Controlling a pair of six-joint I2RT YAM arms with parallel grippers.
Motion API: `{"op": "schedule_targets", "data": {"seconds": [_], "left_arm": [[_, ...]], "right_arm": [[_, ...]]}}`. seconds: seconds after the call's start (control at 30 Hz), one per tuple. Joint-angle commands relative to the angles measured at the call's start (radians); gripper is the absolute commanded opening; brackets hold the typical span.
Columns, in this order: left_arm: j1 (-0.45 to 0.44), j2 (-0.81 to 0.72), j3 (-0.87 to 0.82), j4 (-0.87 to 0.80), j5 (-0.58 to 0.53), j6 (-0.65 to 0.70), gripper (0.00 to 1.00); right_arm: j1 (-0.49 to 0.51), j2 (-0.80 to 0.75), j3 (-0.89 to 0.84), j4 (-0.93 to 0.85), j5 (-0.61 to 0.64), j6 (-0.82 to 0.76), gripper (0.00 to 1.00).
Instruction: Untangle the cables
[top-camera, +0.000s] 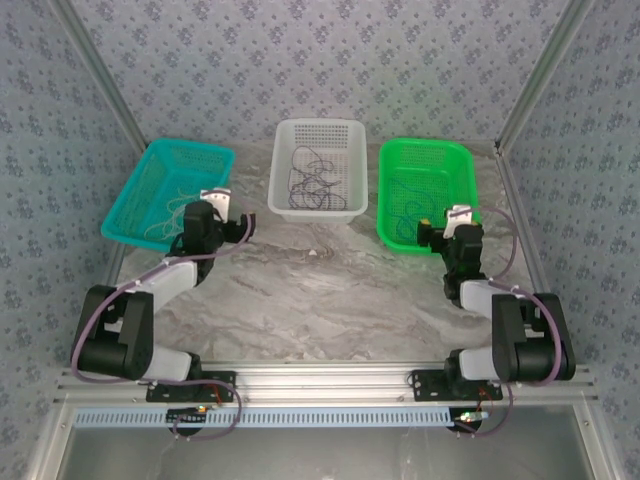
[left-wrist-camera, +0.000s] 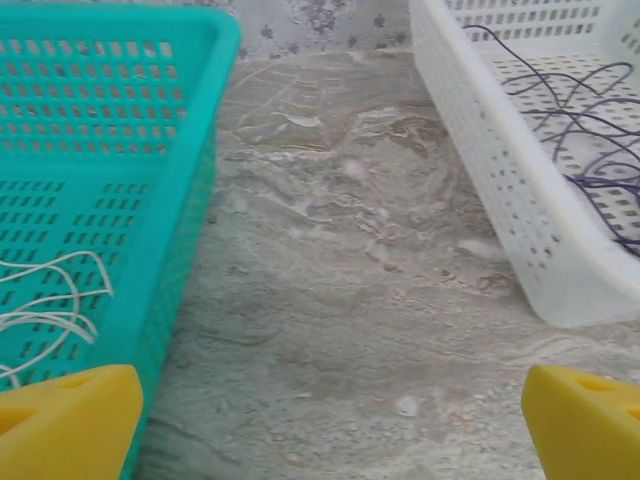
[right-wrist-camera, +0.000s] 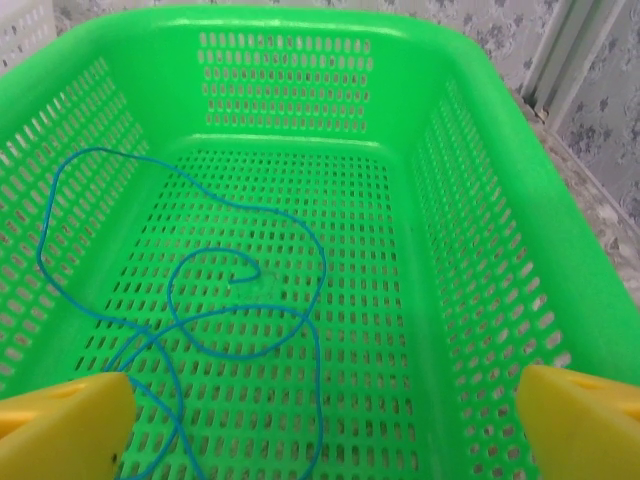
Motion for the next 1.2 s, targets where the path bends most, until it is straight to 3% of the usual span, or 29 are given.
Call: {"op": "schedule_targets", "data": {"seconds": [0.0,0.23,0.53,0.7,0.9,1.17], "left_arm": [[0.052,-0.027,-0.04,0.07,0.036,0.04,0.98],[0.131,-0.026,-0.042,0.079,0.085,0.037,0.98],[0.146,-0.033,-0.083,0.077,0.047,0.085,0.98],[0.178,0.019,-0.173,0.247,0.082,0.054,0.99],[0.199,0.093,-0.146,0.259,0.09,0.033,0.99],[0.213,0.135,-0.235,0.452,0.082,0.012,0.99]], "right_arm": [[-0.005,0.068,-0.014,0.043,-0.015,-0.028,1.0],[-0.01,0.133,-0.01,0.088,-0.024,-0.023,1.0],[-0.028,0.137,0.003,0.066,-0.054,-0.014,1.0],[-0.04,0.139,0.011,0.052,-0.08,-0.006,1.0],[-0.049,0.139,0.016,0.043,-0.097,-0.001,1.0],[-0.06,0.139,0.019,0.04,-0.11,0.004,1.0]]}}
